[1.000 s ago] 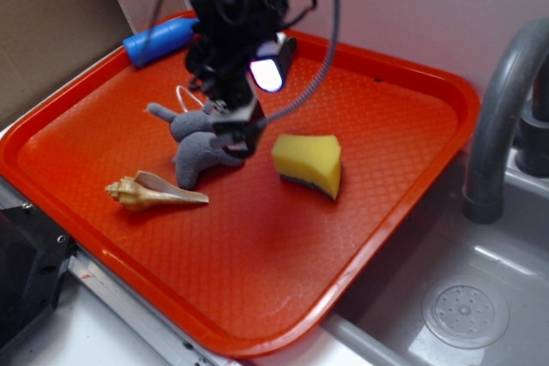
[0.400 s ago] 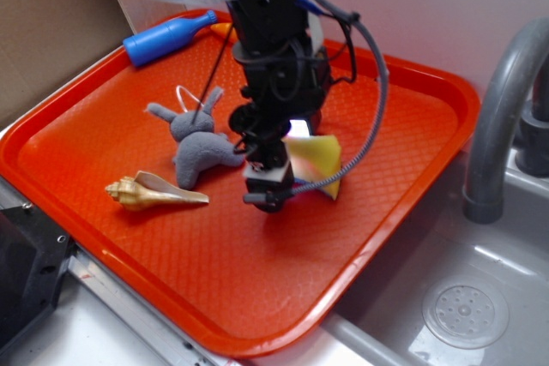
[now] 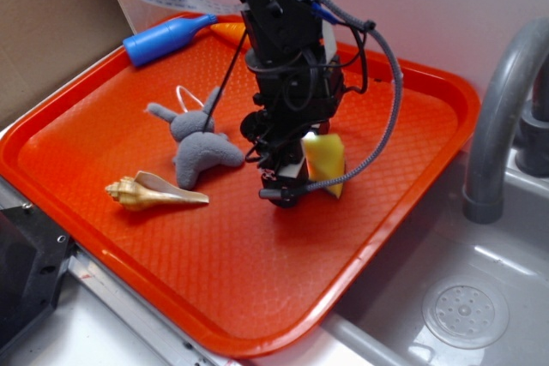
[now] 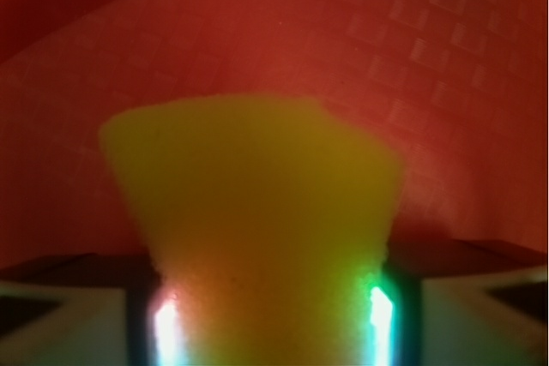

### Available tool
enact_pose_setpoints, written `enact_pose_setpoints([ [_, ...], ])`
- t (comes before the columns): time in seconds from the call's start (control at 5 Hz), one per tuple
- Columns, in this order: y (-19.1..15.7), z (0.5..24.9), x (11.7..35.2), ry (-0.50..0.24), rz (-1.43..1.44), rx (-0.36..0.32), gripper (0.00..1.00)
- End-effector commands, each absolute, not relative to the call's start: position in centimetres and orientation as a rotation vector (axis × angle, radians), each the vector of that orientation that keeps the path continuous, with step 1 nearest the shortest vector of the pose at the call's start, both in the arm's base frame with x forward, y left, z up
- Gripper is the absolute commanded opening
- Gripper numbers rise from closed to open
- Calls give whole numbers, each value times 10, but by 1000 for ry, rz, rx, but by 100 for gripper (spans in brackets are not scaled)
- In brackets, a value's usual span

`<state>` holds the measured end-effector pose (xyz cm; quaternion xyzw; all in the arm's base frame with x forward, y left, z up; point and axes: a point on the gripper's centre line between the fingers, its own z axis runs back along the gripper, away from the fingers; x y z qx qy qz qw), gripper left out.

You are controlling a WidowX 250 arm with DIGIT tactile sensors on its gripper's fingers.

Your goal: Grab the green sponge.

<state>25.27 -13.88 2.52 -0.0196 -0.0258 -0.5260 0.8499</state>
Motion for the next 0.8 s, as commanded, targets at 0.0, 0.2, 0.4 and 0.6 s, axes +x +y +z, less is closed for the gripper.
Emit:
enact_pose_setpoints([
  [0.0, -120, 72, 246, -116, -850, 103, 0],
  [0.2, -85, 119, 234, -149, -598, 121, 0],
  [0.4, -56, 156, 218, -134, -349, 135, 0],
  [0.6, -34, 188, 192, -105, -94, 60, 0],
])
